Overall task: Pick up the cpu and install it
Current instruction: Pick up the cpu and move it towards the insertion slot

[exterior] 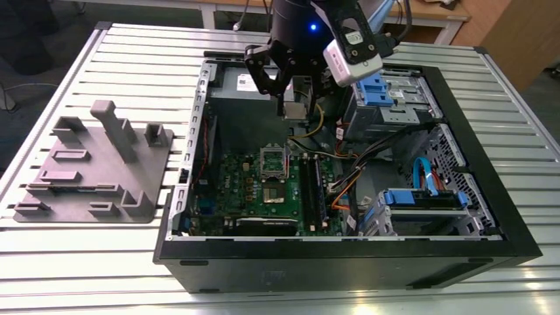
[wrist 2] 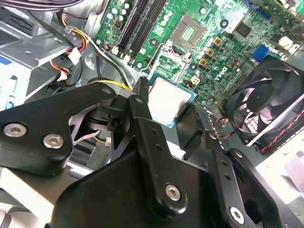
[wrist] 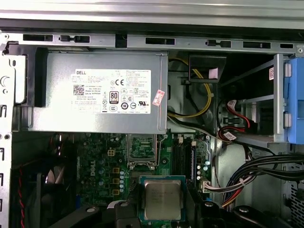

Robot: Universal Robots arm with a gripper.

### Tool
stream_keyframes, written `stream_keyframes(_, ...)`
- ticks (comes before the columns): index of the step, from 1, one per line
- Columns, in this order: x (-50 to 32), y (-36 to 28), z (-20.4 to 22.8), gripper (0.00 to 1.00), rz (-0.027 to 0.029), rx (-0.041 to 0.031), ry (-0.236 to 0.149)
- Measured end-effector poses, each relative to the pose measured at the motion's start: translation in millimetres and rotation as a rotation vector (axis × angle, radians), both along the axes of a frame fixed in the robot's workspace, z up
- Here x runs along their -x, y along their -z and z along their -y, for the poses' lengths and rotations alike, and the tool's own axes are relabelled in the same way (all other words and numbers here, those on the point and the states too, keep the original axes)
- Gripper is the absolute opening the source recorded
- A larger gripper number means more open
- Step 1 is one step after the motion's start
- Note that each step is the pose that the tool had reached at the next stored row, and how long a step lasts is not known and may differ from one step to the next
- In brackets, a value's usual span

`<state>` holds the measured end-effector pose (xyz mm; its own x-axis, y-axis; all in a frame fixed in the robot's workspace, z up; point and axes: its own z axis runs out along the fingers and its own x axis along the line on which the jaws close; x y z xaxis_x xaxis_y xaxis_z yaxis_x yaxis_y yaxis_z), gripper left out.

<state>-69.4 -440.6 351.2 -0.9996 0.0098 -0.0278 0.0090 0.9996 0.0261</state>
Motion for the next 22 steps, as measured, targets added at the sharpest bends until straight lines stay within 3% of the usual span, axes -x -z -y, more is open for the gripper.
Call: stream_keyframes(22,0.0,1.5,0.2,0.47,-0.0001,0.0145,0.0)
